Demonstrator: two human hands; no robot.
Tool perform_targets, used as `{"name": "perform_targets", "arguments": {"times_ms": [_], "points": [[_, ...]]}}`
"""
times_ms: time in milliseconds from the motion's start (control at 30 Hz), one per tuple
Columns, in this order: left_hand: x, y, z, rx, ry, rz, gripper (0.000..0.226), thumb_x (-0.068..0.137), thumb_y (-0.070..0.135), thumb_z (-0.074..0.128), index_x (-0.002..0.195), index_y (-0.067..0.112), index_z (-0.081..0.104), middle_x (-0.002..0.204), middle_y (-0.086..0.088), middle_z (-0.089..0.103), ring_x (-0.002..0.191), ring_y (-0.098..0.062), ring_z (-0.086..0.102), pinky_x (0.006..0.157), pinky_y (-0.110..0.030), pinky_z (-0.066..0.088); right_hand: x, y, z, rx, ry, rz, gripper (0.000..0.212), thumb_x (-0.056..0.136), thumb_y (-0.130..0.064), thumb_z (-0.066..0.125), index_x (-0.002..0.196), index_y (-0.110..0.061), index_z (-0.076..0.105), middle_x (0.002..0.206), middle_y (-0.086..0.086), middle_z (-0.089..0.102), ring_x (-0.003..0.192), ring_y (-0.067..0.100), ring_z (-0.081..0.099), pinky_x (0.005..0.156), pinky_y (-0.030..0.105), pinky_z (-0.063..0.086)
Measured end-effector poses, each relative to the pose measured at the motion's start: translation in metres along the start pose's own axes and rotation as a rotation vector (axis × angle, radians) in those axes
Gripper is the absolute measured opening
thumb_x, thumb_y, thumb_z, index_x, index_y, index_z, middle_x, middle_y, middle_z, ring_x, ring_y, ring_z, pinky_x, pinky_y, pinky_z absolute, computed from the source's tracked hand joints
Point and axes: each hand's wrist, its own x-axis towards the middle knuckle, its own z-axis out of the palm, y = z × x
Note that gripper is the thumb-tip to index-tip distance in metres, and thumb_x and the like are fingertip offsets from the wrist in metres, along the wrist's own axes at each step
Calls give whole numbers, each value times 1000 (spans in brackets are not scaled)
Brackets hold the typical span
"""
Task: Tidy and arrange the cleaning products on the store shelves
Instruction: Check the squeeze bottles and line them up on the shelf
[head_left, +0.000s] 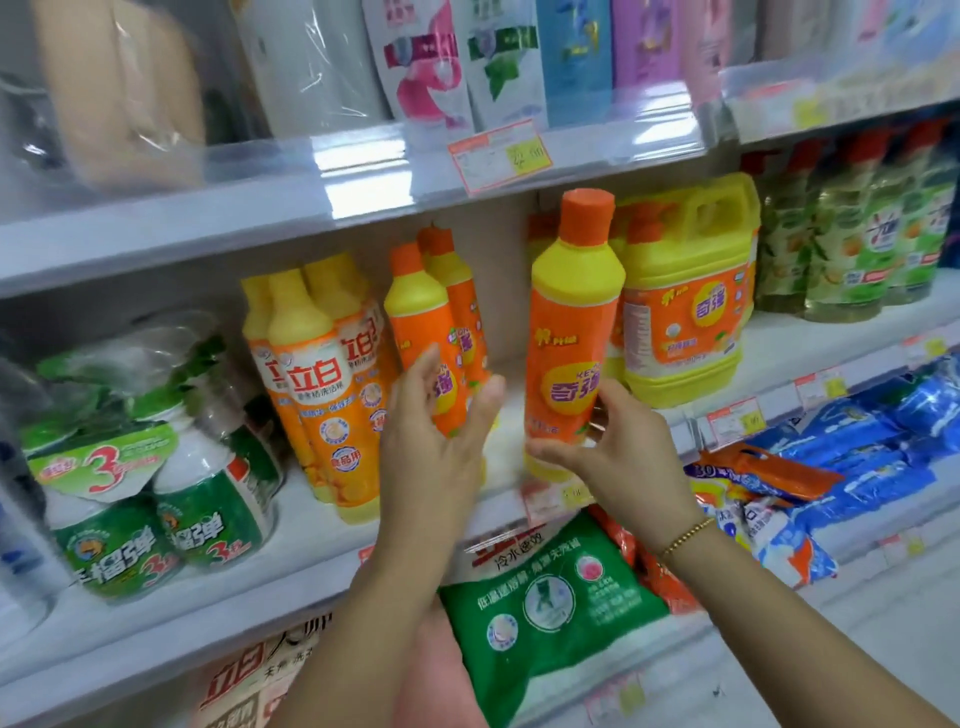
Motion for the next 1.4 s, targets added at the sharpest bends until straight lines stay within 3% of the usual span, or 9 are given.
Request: {"name": "perform_targets", "arguments": {"times_ms": [100, 200, 400, 533, 633, 833, 1000, 1200, 1400], "points": [[11, -24, -5, 172, 111, -17, 74, 84, 35, 71, 146, 27, 32, 138, 16, 40, 120, 1, 44, 97, -14, 38, 38, 15, -2, -83, -30, 7, 51, 63, -25, 87, 104, -21, 58, 88, -10, 65, 80, 8, 62, 68, 16, 49], [18, -47, -1, 209, 67, -118, 72, 81, 35, 74, 143, 28, 37, 136, 7, 51, 123, -12, 52, 102, -37, 46, 71, 24, 1, -141, -80, 5, 47, 63, -27, 87, 101, -20, 59, 83, -15, 60, 73, 2, 57, 59, 6, 39], [31, -63, 10, 203, -21, -238, 67, 81, 31, 74, 139, 28, 42, 129, 9, 59, 110, -13, 59, 98, -37, 49, 127, 50, 17, -211, -214, 62, 57, 61, -19, 88, 112, -13, 61, 105, 5, 69, 92, 20, 64, 84, 31, 51], [34, -63, 21, 163, -21, -267, 61, 80, 31, 74, 133, 30, 45, 119, 17, 58, 98, 1, 58, 85, -16, 45, 149, 70, 34, -110, -295, 142, 64, 63, -18, 88, 118, -12, 57, 110, 4, 67, 100, 20, 64, 91, 37, 51], [30, -64, 22, 119, -14, -299, 46, 78, 32, 74, 110, 47, 44, 101, 37, 52, 83, 23, 55, 74, -3, 40, 163, 81, 44, 23, -342, 157, 72, 65, -13, 86, 127, -14, 50, 121, 5, 63, 107, 20, 61, 97, 40, 49], [39, -66, 16, 153, -125, -376, 56, 76, 26, 78, 123, 37, 50, 115, 18, 65, 101, -1, 63, 95, -36, 52, 188, 94, 52, -4, -307, 152, 58, 70, -8, 82, 123, -11, 58, 110, 5, 65, 99, 18, 60, 96, 34, 47], [51, -71, 37, 214, -124, -328, 51, 73, 21, 81, 114, 30, 54, 97, 25, 62, 77, 19, 59, 69, -2, 47, 199, 98, 54, -14, -324, 164, 64, 71, -11, 82, 128, -12, 54, 120, 6, 63, 104, 18, 58, 89, 27, 45], [52, -82, 48, 150, -25, -361, 57, 68, 19, 84, 118, 23, 57, 107, 13, 67, 93, 0, 65, 76, -13, 50, 198, 96, 52, 8, -339, 159, 62, 74, -9, 79, 131, -11, 53, 116, 3, 64, 97, 10, 55, 79, 15, 40], [56, -73, 69, 224, -34, -290, 52, 69, 21, 85, 107, 26, 50, 90, 23, 56, 79, 8, 57, 59, 2, 41, 187, 92, 47, -158, -360, 181, 60, 75, -23, 79, 129, -12, 53, 121, 2, 60, 111, 22, 57, 84, 22, 41]]}}
